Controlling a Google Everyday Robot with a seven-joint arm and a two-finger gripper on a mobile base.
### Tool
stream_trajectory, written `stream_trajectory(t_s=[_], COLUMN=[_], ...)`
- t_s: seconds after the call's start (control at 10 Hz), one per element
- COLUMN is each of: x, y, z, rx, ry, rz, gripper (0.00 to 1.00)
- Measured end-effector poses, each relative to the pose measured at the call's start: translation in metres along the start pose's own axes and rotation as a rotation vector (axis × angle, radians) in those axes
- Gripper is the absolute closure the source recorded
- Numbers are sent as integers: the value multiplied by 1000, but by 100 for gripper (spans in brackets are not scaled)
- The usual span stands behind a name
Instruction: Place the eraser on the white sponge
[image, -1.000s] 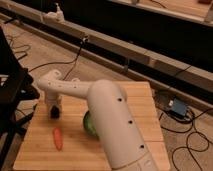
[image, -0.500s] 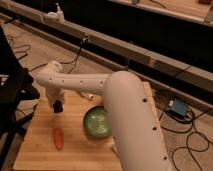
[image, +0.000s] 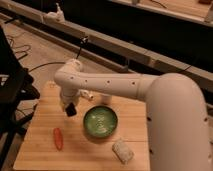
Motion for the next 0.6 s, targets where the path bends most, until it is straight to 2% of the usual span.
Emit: stream_trajectory(t_s=[0.1,0.3,0.6], x=[17,45,49], y=[-14,-39,-42], z=[-5,-13,-15], rx=[-12,-56,-64], ry=[9,-1,-4], rz=[11,49,53], gripper=[100,100,100])
